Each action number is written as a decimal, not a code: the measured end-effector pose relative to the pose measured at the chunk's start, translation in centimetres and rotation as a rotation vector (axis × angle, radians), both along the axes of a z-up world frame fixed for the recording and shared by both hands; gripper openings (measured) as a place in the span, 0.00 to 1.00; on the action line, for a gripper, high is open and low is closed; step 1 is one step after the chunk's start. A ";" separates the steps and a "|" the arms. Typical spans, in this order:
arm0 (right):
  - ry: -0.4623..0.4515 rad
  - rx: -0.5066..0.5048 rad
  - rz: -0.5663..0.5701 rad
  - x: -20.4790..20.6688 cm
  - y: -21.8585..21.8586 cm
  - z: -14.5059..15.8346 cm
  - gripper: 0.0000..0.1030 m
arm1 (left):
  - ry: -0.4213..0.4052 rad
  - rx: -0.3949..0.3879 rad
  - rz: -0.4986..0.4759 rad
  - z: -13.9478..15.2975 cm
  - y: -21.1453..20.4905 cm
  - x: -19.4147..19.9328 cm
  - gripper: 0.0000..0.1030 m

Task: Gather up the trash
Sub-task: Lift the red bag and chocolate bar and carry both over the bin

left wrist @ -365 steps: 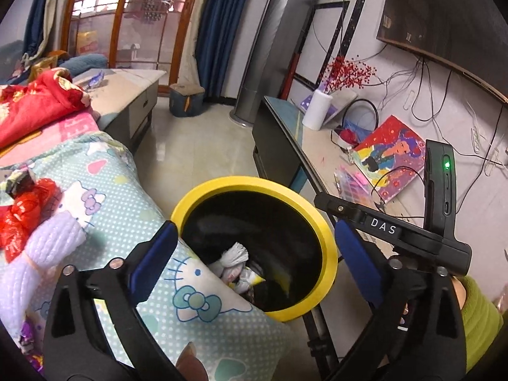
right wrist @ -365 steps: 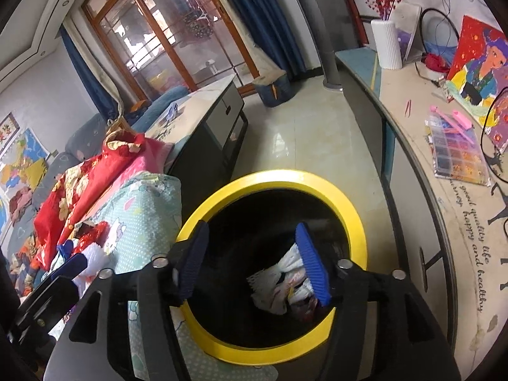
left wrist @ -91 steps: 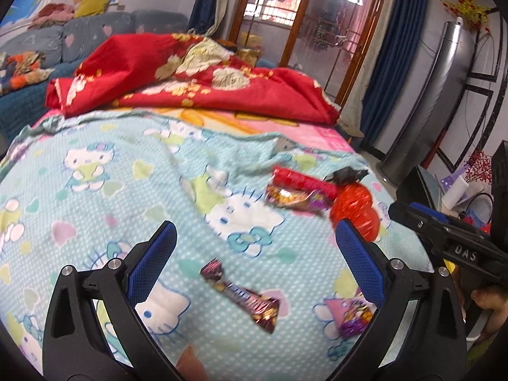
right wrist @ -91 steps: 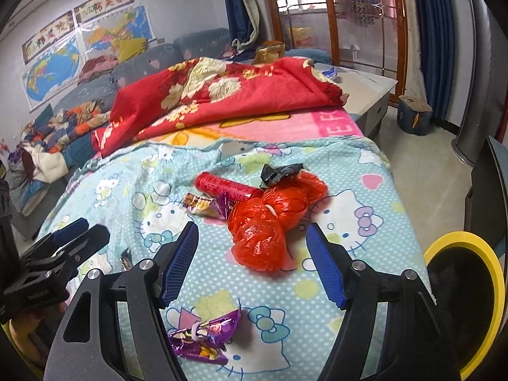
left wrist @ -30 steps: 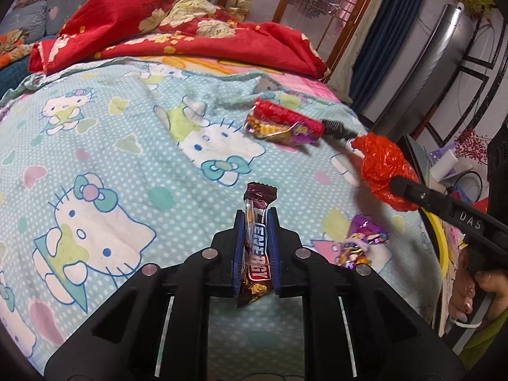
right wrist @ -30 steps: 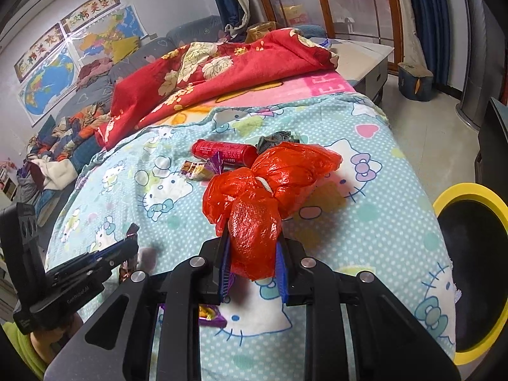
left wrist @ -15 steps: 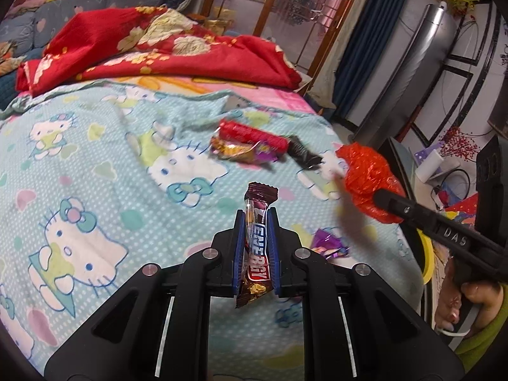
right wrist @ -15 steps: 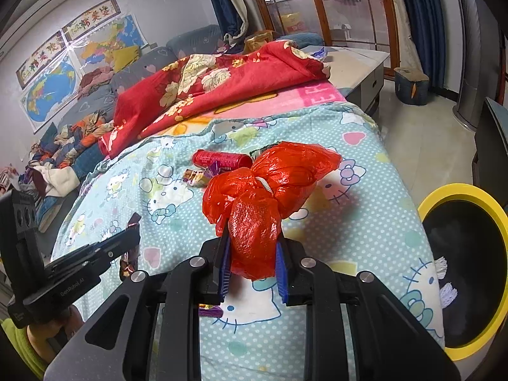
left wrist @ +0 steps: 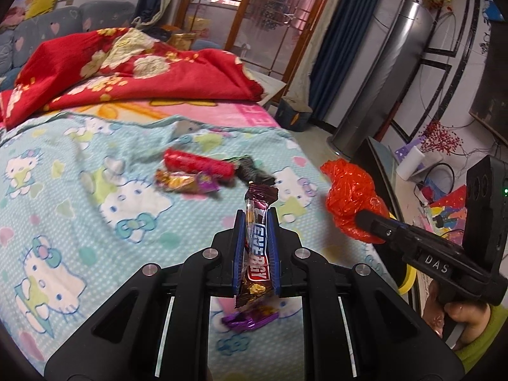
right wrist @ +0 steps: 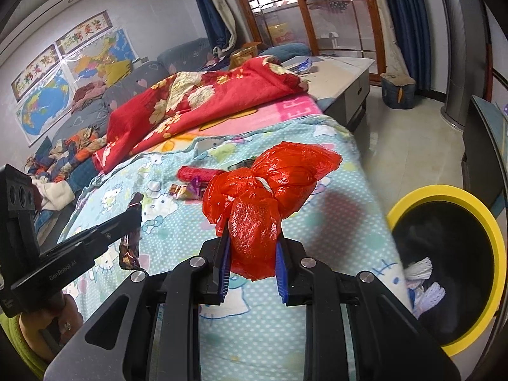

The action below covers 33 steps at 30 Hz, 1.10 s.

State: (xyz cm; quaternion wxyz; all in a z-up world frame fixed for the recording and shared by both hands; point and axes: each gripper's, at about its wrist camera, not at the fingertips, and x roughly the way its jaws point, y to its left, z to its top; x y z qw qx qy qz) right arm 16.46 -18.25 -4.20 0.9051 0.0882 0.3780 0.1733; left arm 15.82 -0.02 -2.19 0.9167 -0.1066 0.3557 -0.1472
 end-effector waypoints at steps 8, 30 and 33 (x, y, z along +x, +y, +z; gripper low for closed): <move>-0.014 0.007 -0.055 -0.2 -2.6 0.5 0.22 | -0.024 0.007 -0.059 1.0 -2.7 0.9 0.09; -0.028 -0.003 -0.209 -1.1 -8.8 0.4 0.22 | -0.067 0.028 -0.216 2.7 -9.7 1.8 0.09; -0.027 -0.002 -0.231 -1.2 -9.7 0.2 0.22 | -0.070 0.030 -0.237 2.7 -10.6 2.0 0.09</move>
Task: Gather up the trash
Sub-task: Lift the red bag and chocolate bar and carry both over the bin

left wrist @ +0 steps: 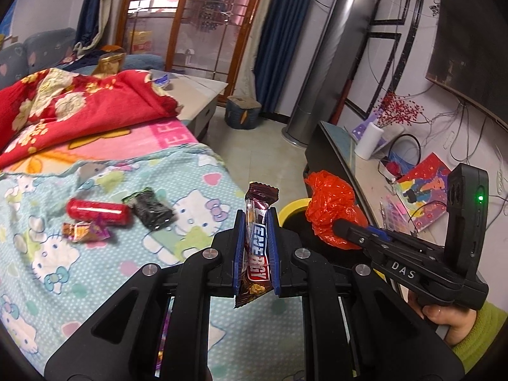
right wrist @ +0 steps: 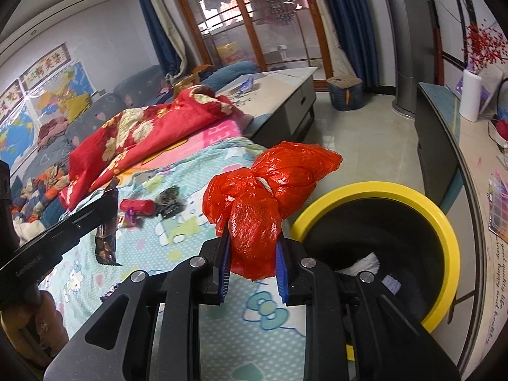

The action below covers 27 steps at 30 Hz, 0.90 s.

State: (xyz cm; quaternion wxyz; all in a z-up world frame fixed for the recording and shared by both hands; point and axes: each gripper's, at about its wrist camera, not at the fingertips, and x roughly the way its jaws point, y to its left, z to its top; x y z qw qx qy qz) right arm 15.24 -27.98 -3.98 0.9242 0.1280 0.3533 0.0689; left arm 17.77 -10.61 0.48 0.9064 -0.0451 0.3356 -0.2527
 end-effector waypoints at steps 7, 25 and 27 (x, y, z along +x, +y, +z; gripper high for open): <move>0.009 0.003 -0.048 -0.2 -2.0 -0.4 0.22 | 0.000 0.000 -0.042 -0.2 -2.1 0.3 0.09; 0.054 0.020 -0.161 -0.7 -7.1 -2.1 0.22 | 0.021 0.021 -0.128 -1.8 -6.9 0.5 0.09; 0.062 0.021 -0.175 -0.8 -7.7 -2.4 0.22 | 0.021 0.028 -0.133 -2.0 -7.4 0.6 0.09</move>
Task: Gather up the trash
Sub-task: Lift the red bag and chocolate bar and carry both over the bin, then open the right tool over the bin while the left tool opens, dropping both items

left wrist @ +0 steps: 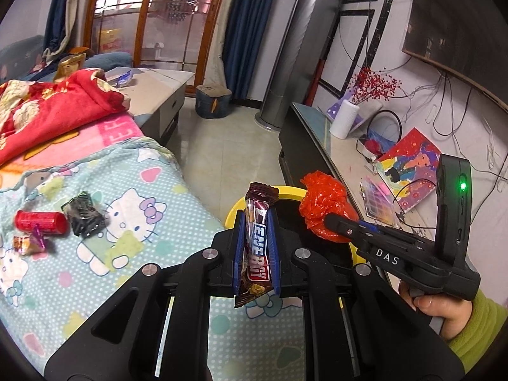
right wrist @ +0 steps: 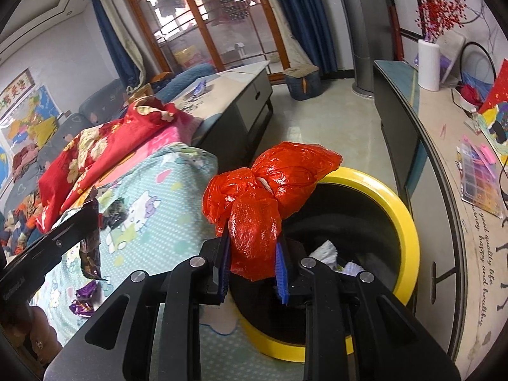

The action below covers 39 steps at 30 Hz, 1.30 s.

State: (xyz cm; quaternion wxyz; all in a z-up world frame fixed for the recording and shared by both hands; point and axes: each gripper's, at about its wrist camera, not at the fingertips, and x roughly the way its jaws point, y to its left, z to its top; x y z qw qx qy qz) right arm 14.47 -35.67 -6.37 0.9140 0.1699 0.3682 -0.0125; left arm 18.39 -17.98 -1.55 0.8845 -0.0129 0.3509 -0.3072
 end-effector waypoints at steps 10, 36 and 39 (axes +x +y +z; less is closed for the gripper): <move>0.049 0.010 -0.050 -0.3 -2.4 -1.7 0.22 | 0.028 0.017 -0.037 -1.2 -1.6 0.1 0.09; 0.161 0.037 -0.099 -0.9 -5.7 -5.4 0.37 | 0.118 0.013 -0.165 -4.4 -7.2 1.1 0.33; 0.153 0.041 -0.118 -1.1 -6.2 -5.3 0.45 | 0.118 -0.006 -0.146 -4.2 -7.0 1.3 0.58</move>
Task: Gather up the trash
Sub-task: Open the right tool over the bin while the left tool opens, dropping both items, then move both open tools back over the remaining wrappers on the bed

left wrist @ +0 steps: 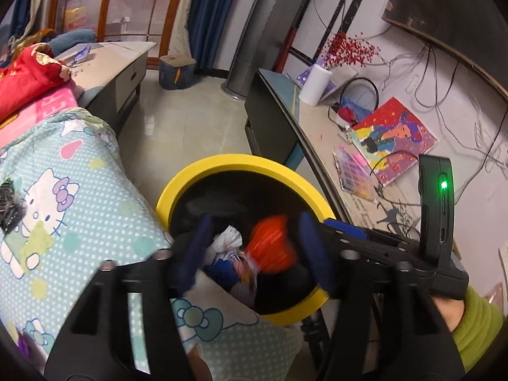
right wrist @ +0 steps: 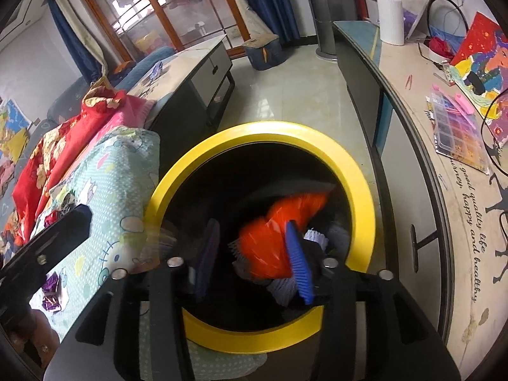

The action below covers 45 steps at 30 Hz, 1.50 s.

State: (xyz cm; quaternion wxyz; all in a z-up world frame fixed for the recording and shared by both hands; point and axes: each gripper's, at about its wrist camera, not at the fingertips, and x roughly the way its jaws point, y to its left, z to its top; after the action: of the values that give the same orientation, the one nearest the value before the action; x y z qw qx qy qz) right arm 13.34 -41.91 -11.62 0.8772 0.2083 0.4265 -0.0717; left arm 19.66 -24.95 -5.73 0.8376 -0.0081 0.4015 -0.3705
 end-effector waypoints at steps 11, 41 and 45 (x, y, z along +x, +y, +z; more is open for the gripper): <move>-0.048 -0.011 -0.061 -0.7 -0.7 1.1 0.61 | 0.015 -0.016 0.093 0.6 2.4 0.2 0.89; -0.207 -0.147 0.053 -0.8 6.1 6.0 0.69 | -0.132 -0.051 0.291 4.2 11.3 -1.6 0.89; -0.218 -0.152 0.091 -0.8 7.6 6.3 0.70 | -0.140 -0.065 0.322 4.5 12.6 -1.8 0.89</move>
State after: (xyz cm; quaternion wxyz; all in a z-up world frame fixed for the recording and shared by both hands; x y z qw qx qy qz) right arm 12.56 -34.32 -5.28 0.9339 0.1280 0.3312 -0.0409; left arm 17.87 -12.33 -1.20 0.9113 -0.0734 0.3236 -0.2438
